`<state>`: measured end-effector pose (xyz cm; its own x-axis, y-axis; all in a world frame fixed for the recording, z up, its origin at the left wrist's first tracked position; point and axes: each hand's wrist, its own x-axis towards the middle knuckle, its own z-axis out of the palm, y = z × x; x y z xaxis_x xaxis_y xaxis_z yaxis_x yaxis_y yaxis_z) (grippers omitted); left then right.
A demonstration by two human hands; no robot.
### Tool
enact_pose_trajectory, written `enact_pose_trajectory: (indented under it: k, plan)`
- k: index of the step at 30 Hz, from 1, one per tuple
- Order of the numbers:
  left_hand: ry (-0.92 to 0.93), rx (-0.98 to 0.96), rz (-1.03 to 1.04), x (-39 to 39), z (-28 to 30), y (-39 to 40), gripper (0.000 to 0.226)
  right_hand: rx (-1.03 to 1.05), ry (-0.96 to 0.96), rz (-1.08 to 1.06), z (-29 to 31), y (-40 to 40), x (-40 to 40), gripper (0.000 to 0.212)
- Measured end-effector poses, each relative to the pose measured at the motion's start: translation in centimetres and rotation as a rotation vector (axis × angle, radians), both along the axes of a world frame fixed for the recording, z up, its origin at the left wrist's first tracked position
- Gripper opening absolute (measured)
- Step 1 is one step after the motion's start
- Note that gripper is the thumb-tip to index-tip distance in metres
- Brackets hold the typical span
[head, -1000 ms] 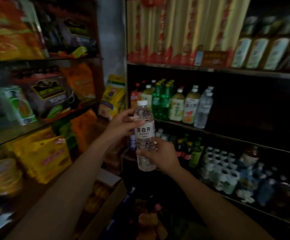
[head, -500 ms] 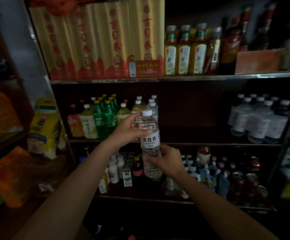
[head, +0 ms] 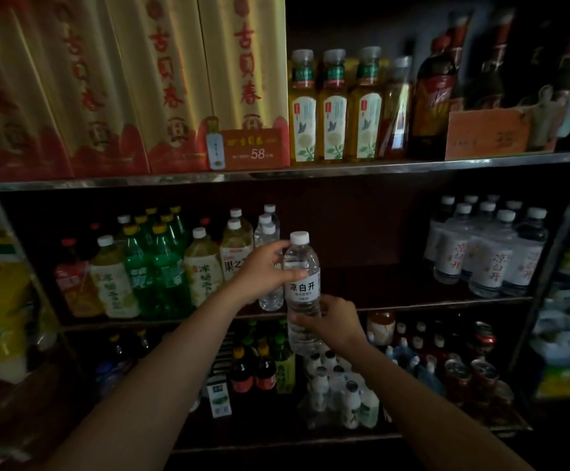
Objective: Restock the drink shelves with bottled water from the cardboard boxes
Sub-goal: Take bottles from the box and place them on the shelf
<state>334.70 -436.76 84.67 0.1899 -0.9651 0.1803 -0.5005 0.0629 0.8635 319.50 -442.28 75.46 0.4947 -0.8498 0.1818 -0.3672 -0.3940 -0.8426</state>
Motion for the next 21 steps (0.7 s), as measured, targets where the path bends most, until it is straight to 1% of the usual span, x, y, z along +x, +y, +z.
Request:
enact_pose_trajectory:
  k: [2, 8, 12, 16, 19, 21]
  plan:
    - [-0.009, 0.006, 0.019, 0.4, -0.2, -1.9, 0.065, -0.036, 0.054, -0.001, -0.2, -2.0, 0.6, 0.045]
    - [-0.077, 0.042, 0.038, 0.9, -0.3, -7.4, 0.072, -0.025, 0.05, -0.021, -0.8, -7.4, 1.9, 0.041]
    - [-0.153, 0.051, 0.118, 0.6, -1.1, -11.4, 0.067, 0.012, 0.065, -0.009, -1.6, -12.0, 2.4, 0.043]
    - [-0.228, 0.073, 0.206, 0.4, -2.7, -14.3, 0.059, 0.062, 0.09, 0.041, -2.6, -15.7, 3.2, 0.041]
    - [-0.368, 0.076, 0.224, 0.2, -2.7, -16.1, 0.052, 0.094, 0.065, 0.047, -3.2, -17.8, 4.3, 0.041]
    - [-0.452, 0.096, 0.245, 0.6, -2.4, -17.3, 0.05, 0.146, 0.055, 0.107, -3.2, -19.2, 4.8, 0.042]
